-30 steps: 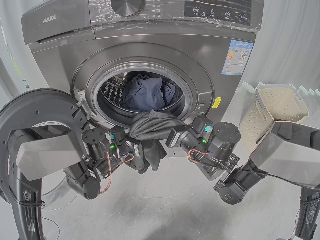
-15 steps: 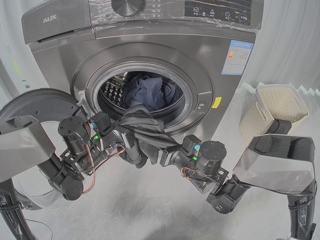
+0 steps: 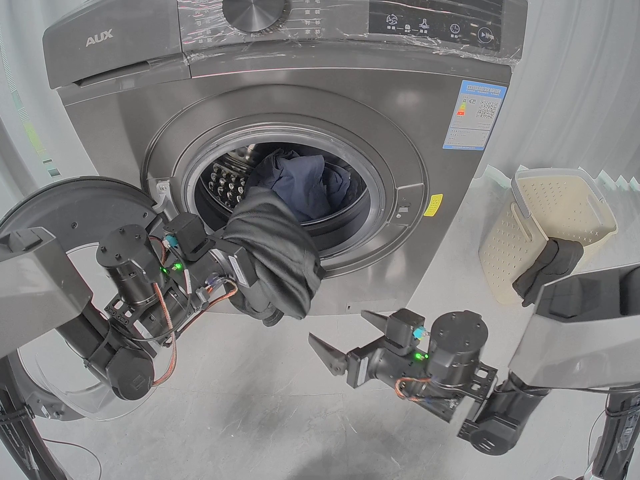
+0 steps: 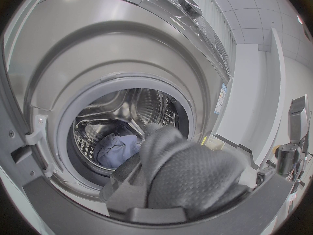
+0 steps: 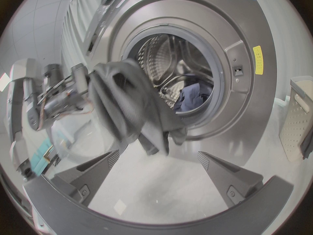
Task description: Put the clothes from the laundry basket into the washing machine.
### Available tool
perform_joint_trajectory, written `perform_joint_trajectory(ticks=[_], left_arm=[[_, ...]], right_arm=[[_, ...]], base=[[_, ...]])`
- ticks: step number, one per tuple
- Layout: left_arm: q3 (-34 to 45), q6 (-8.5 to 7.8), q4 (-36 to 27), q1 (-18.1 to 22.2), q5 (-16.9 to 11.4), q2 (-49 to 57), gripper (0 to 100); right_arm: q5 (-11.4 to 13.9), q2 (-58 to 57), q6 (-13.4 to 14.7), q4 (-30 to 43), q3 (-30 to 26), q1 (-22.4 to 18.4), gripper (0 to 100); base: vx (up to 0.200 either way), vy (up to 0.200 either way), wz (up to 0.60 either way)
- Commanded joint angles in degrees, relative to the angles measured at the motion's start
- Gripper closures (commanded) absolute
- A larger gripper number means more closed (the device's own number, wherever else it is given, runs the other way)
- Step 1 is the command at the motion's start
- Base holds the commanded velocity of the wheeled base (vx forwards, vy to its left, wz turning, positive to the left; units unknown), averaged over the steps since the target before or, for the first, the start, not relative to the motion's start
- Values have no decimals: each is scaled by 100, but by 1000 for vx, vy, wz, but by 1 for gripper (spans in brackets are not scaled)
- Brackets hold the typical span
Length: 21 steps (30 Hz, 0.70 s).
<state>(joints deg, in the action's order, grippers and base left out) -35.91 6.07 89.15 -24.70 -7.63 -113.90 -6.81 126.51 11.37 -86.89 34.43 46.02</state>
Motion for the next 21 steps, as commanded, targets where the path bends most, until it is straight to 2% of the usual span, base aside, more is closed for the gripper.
perform_joint_trajectory(ticks=[1, 3, 6, 11, 17, 21], left_arm=[[559, -45, -20, 18, 7, 280, 100], [656, -71, -12, 26, -2, 280, 100], [823, -212, -12, 70, 16, 272, 100], [858, -212, -12, 316, 7, 228, 100], [902, -212, -12, 334, 7, 184, 100], [963, -229, -12, 273, 7, 148, 100]], right_arm=[[321, -1182, -162, -38, -1360, 47, 0], [295, -1234, -118, -38, -1439, -14, 0], [224, -1445, -83, -29, -1694, -462, 0], [189, -1533, -56, -29, -1746, -867, 0], [189, -1507, -48, -38, -1781, -893, 0], [189, -1498, -48, -38, -1755, -840, 0]], base=[[0, 0, 0], [0, 0, 0], [0, 0, 0], [0, 0, 0], [0, 0, 0], [0, 150, 0]])
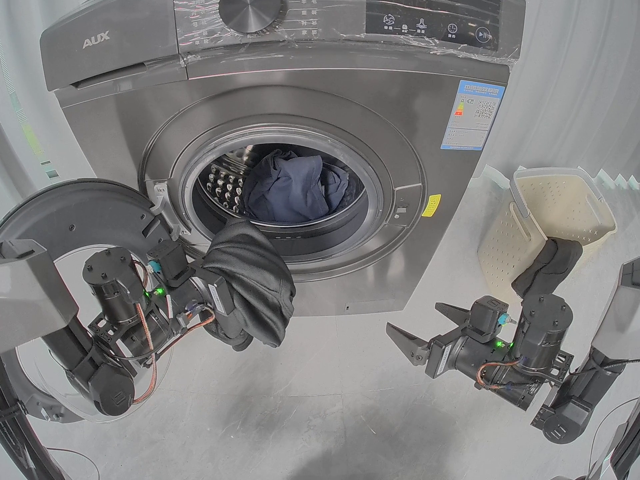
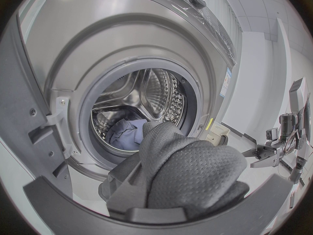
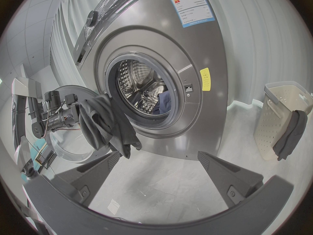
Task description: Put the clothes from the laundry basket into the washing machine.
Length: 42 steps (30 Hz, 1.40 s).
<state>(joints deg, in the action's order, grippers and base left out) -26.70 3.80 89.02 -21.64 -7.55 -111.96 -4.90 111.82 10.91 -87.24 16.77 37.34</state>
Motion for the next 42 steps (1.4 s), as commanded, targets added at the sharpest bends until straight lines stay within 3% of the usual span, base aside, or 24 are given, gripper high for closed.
perform_joint_trajectory(ticks=[1, 10, 13, 14, 32, 42], left_arm=[[51, -2, 2, -33, -1, -37, 100], [121, -55, 2, -95, -1, 34, 100], [332, -354, 2, -183, -1, 7, 100], [332, -372, 2, -192, -1, -1, 100], [165, -398, 11, -297, -1, -344, 100], [165, -398, 11, -367, 8, -344, 100]], right_arm=[[-2, -29, 8, -4, 1, 28, 0], [-2, -20, 34, -4, -16, 45, 0], [-11, 6, 43, -4, -16, 54, 0], [-2, 6, 43, -4, -16, 54, 0], [-28, -3, 87, -4, -25, 239, 0], [-28, -3, 87, -4, -34, 265, 0]], base=[[0, 0, 0], [0, 0, 0], [0, 0, 0], [0, 0, 0], [167, 0, 0], [0, 0, 0]])
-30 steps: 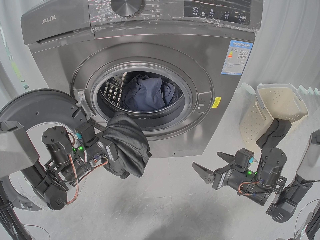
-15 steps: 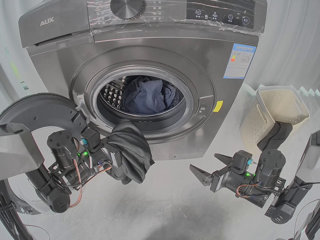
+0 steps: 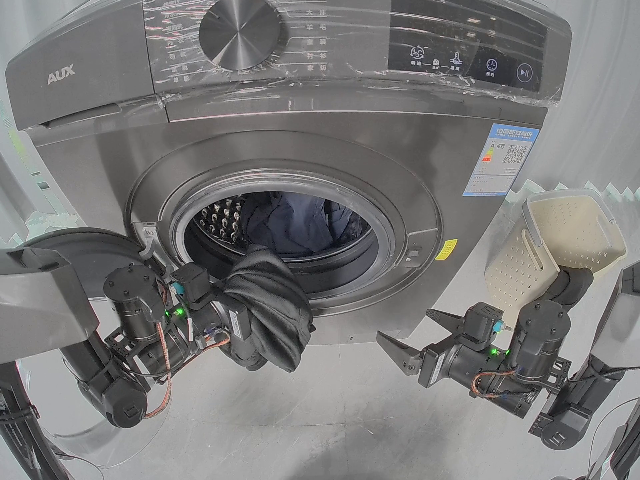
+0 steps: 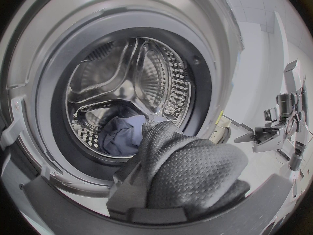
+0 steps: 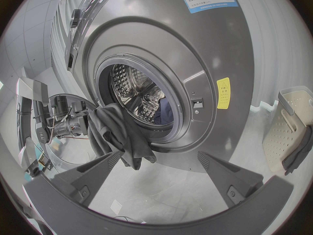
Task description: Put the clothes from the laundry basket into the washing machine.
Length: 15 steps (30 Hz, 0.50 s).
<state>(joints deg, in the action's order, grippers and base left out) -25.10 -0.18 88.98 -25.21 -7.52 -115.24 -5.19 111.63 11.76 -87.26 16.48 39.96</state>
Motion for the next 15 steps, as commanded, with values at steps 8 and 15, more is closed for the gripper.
perform_joint_trajectory(ticks=[8, 15], left_arm=[[5, -8, 14, -107, 31, -7, 100], [40, -8, 14, -160, 31, -16, 100]], right_arm=[[1, 17, 1, -2, -40, 12, 0], [1, 17, 19, -2, -31, 29, 0]], base=[[0, 0, 0], [0, 0, 0]])
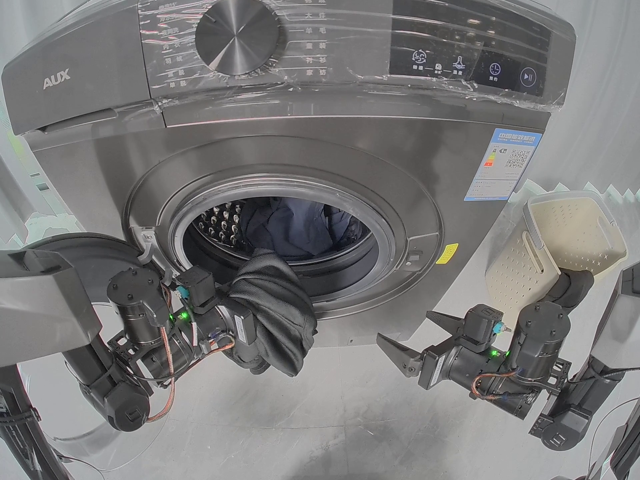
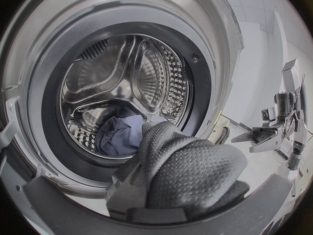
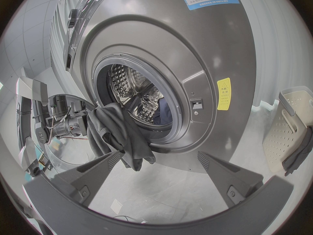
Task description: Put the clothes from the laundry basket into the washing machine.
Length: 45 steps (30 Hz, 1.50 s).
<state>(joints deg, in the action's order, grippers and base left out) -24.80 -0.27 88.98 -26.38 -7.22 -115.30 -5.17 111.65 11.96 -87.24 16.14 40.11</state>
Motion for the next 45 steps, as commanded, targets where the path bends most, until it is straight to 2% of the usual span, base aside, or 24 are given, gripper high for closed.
perform_joint_trajectory(ticks=[1, 6, 10, 15, 18, 22, 23, 24, 26, 29, 30, 31, 35, 38, 41, 43, 45], left_arm=[[10, 0, 14, -51, 1, -10, 100], [-78, -8, 14, -95, 10, -1, 100], [-491, 88, -3, -333, 203, -177, 100], [-1625, 176, -12, -385, 203, -828, 100], [-1976, 247, -30, -368, 212, -1030, 100], [-3594, 317, -74, -192, 273, -1988, 100], [-3646, 317, -74, -183, 273, -2023, 100], [-4244, 317, -135, -113, 291, -2348, 100], [-4631, 352, -329, -69, 361, -2550, 100], [-5009, 554, -680, -34, 528, -2726, 100], [-5026, 563, -698, -34, 537, -2726, 100], [-5316, 668, -953, 1, 616, -2788, 100], [-5861, 686, -1717, 151, 889, -2840, 100], [-6345, 704, -2148, 230, 924, -2972, 100], [-7101, 721, -2368, 344, 1064, -3288, 100], [-7601, 712, -2508, 414, 1319, -3482, 100], [-7979, 721, -2596, 450, 1460, -3605, 100]], right_arm=[[-2, 14, -1, -4, -6, 23, 0], [-19, -12, -1, -4, 21, 129, 0], [-98, -30, 17, -4, 38, 182, 0], [-116, -38, 17, -4, 38, 182, 0], [-98, -47, 17, -4, 21, 190, 0], [-116, -38, 17, -4, 21, 208, 0], [-98, -38, 17, -4, 21, 217, 0], [-116, -38, 17, -4, 30, 226, 0], [-116, -38, 17, -4, 21, 226, 0], [-98, -38, 26, -4, 21, 226, 0], [-116, -38, 17, -4, 21, 217, 0], [-116, -38, 26, -4, 30, 217, 0], [-98, 14, 26, -4, 38, 226, 0], [-116, 32, 26, -4, 47, 226, 0], [-98, 32, 26, -4, 38, 226, 0], [-116, 23, 26, -4, 30, 226, 0], [-116, 23, 26, -4, 38, 234, 0]], base=[[0, 0, 0], [0, 0, 0], [0, 0, 0], [0, 0, 0], [0, 0, 0], [0, 0, 0], [0, 0, 0], [0, 0, 0], [0, 0, 0], [0, 0, 0], [0, 0, 0], [0, 0, 0], [0, 0, 0], [0, 0, 0], [0, 0, 0], [0, 0, 0], [0, 0, 0]])
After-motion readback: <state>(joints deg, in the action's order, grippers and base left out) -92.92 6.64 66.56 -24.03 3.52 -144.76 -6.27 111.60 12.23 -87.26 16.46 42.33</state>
